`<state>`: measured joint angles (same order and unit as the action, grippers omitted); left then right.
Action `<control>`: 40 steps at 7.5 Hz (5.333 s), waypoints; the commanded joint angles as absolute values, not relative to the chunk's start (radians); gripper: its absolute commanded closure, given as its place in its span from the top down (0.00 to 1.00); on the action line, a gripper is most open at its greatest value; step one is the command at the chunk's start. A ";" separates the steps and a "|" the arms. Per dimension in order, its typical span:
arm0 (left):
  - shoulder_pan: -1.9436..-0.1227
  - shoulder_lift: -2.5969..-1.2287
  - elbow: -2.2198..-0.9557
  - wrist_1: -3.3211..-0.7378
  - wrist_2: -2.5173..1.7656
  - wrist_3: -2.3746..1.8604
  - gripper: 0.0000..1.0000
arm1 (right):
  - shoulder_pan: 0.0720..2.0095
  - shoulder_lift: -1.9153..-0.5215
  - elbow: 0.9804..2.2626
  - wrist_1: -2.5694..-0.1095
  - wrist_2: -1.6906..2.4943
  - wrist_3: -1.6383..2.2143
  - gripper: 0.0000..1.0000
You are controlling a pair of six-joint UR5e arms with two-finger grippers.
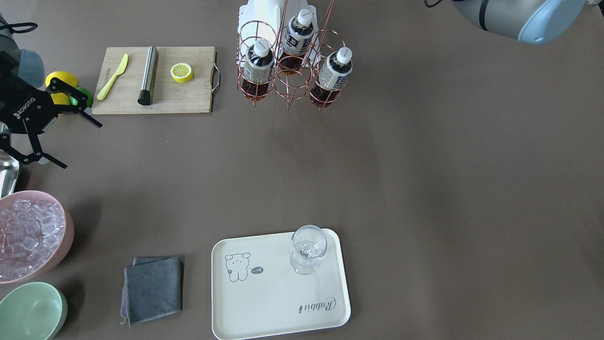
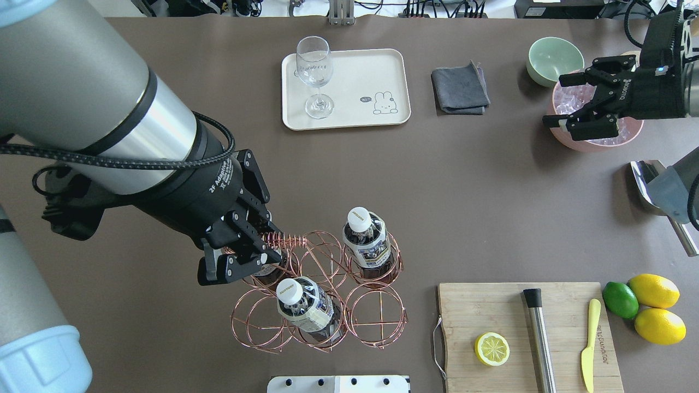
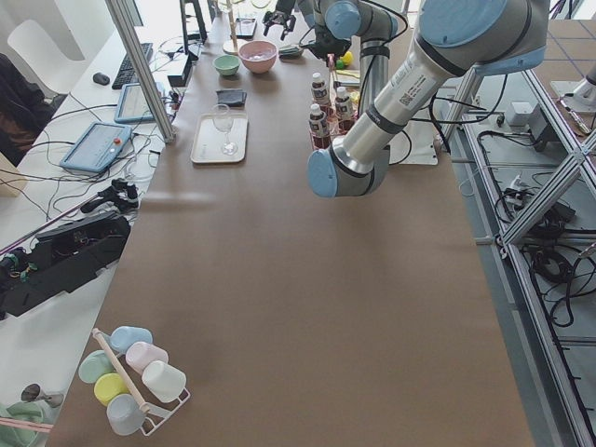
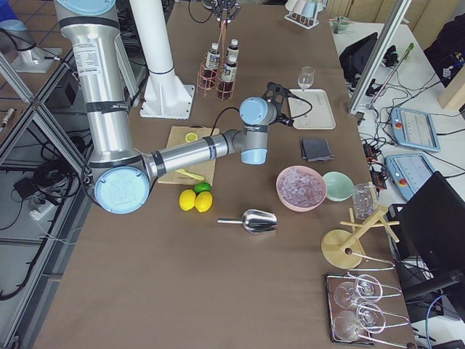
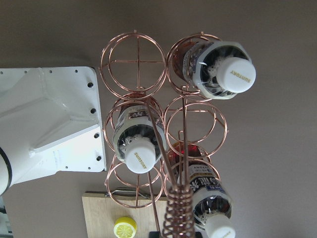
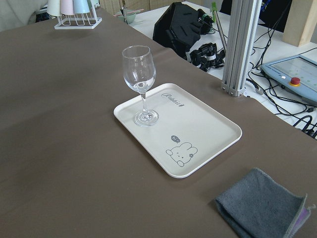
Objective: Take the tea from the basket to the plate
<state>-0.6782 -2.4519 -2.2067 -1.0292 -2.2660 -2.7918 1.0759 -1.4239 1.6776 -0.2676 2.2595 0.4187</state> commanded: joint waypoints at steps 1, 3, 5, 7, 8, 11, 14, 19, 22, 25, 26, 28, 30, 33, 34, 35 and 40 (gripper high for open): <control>-0.686 -2.448 -2.080 -1.176 -2.266 -2.781 0.00 | 1.060 -1.425 1.671 -0.230 2.212 0.442 1.00; -0.678 -2.427 -2.013 -1.257 -2.269 -2.764 0.00 | 1.049 -1.425 1.666 -0.224 2.191 0.436 1.00; -0.678 -2.398 -1.984 -1.327 -2.269 -2.761 0.00 | 1.028 -1.424 1.667 -0.212 2.187 0.324 1.00; -0.676 -2.399 -1.971 -1.331 -2.269 -2.761 0.00 | 1.014 -1.422 1.674 -0.210 2.155 0.293 0.99; -0.673 -2.396 -1.973 -1.331 -2.269 -2.761 0.00 | 1.002 -1.422 1.672 -0.206 2.143 0.291 1.00; -0.666 -2.405 -1.974 -1.335 -2.270 -2.772 0.00 | 0.971 -1.393 1.687 -0.195 2.132 0.299 0.99; -0.652 -2.413 -1.970 -1.335 -2.269 -2.775 0.00 | 0.824 -1.359 1.788 -0.192 2.008 0.305 0.99; -0.652 -2.413 -1.962 -1.335 -2.270 -2.773 0.00 | 0.721 -1.318 1.801 -0.140 1.941 0.371 0.99; -0.652 -2.413 -1.962 -1.335 -2.269 -2.772 0.00 | 0.635 -1.302 1.818 -0.140 1.939 0.397 0.98; -0.652 -2.411 -1.963 -1.335 -2.270 -2.772 0.00 | 0.583 -1.302 1.806 -0.144 1.922 0.394 0.98; -0.650 -2.411 -1.963 -1.335 -2.270 -2.772 0.00 | 0.566 -1.302 1.796 -0.147 1.895 0.391 0.98; -0.650 -2.410 -1.965 -1.335 -2.270 -2.772 0.00 | 0.517 -1.293 1.775 -0.152 1.839 0.388 0.97; -0.650 -2.408 -1.965 -1.335 -2.269 -2.772 0.00 | 0.503 -1.264 1.737 -0.155 1.809 0.387 0.96; -0.650 -2.405 -1.970 -1.335 -2.269 -2.769 0.00 | 0.495 -1.266 1.715 -0.150 1.807 0.365 0.95; -0.650 -2.404 -1.967 -1.335 -2.269 -2.766 0.00 | 0.495 -1.266 1.713 -0.149 1.806 0.362 0.94; -0.650 -2.396 -1.968 -1.335 -2.267 -2.766 0.00 | 0.495 -1.266 1.716 -0.149 1.807 0.362 0.88; -0.650 -2.401 -1.967 -1.335 -2.266 -2.769 0.00 | 0.505 -1.288 1.720 -0.152 1.821 0.376 0.07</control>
<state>-0.6504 -2.3982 -1.9700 -1.3345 -2.2660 -2.7678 0.4998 -1.2781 1.7176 -0.1490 1.8113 0.3700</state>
